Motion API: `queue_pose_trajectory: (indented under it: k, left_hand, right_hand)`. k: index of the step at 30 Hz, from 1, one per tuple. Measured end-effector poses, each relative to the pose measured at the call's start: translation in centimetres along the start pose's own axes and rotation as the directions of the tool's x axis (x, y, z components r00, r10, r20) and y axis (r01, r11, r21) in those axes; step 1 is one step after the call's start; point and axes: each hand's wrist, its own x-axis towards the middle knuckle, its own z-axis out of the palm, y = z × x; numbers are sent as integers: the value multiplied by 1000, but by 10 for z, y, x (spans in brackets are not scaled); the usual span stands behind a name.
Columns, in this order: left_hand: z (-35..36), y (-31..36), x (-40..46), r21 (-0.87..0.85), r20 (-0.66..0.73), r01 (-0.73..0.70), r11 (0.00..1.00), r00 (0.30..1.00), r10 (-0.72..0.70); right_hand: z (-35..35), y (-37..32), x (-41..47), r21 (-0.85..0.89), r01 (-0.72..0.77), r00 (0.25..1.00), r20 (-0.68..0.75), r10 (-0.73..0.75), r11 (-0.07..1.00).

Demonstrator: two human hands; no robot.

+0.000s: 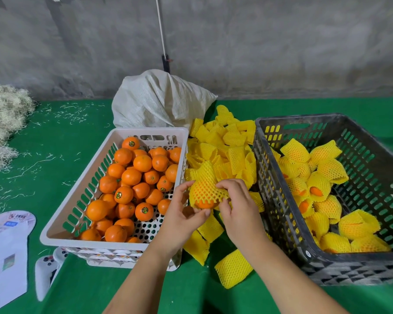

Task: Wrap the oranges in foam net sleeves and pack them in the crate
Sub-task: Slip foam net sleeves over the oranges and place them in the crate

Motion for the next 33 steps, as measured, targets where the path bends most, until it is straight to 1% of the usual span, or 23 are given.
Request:
queue_pose_trajectory:
  k: [2, 3, 6, 7, 9, 10, 12, 13, 14, 16, 18, 19, 20, 21, 23, 25, 28, 30, 31, 33]
  left_hand:
    - [2, -1, 1, 31, -30, -9, 999, 1000, 10]
    - [3, -2, 1, 70, -27, -17, 997, 999, 19]
    - [4, -8, 3, 217, -5, -68, 974, 997, 71]
    - [4, -10, 4, 234, -16, -79, 969, 996, 85]
    - [4, -12, 6, 214, -71, -62, 975, 994, 79]
    - [5, -13, 7, 170, -104, -36, 985, 993, 54]
    - [7, -13, 10, 68, -168, 11, 998, 986, 1]
    - [8, -12, 11, 49, -189, 17, 999, 982, -8]
    - [10, -11, 10, 58, -192, 14, 998, 981, -3]
    - [13, -9, 8, 60, -176, 10, 998, 984, 0]
    - [9, -7, 5, -16, -119, 55, 998, 991, -56]
    - [4, -7, 4, -71, -71, 82, 994, 994, -88]
    - [-1, -7, 4, -115, -24, 101, 988, 994, -104]
    - [-7, -8, 4, -104, 2, 101, 989, 995, -102]
    - [-12, -10, 5, 19, -6, 44, 999, 999, -44]
    - [-8, -11, 7, 36, -49, -3, 999, 999, 5]
    - [-4, -13, 7, -34, -168, -24, 999, 986, 18]
    - [-3, -14, 8, 50, -233, -58, 997, 970, 68]
    - [-3, -15, 8, 117, -242, -79, 990, 964, 106]
    - [-2, -15, 8, 176, -218, -113, 978, 964, 151]
  right_hand:
    - [-3, -1, 2, -46, 36, 999, -22, -37, 998]
    - [-3, -2, 3, -70, 58, 998, -11, -59, 996]
    - [1, -5, -2, -139, 135, 989, 79, -125, 981]
    - [3, -5, -4, -150, 149, 987, 79, -138, 977]
    - [3, -3, -6, -150, 174, 985, 29, -171, 973]
    - [3, -3, -6, -149, 201, 979, 5, -203, 968]
    - [4, -3, -8, -157, 276, 960, -4, -280, 948]
    - [5, -4, -9, -164, 291, 956, 6, -294, 943]
    - [8, -4, -11, -163, 267, 963, 18, -267, 950]
    - [11, -3, -12, -120, 101, 994, 40, -97, 988]
    - [11, 1, -10, -35, -66, 993, 93, 69, 997]
    - [10, 3, -8, -2, -114, 985, 132, 113, 993]
    - [9, 4, -6, 12, -140, 977, 166, 136, 990]
    - [9, 5, -5, 15, -149, 973, 182, 143, 989]
    - [10, 5, -4, 20, -141, 979, 148, 137, 990]
    - [11, 3, -5, 33, -139, 986, 92, 136, 990]
    - [18, 1, -15, 51, -76, 997, 19, 75, 996]
    - [29, -4, -27, 82, -43, 999, -15, 44, 996]
    - [34, -7, -32, 109, -67, 998, -5, 68, 992]
    - [39, -14, -34, 199, -213, 976, 82, 200, 957]
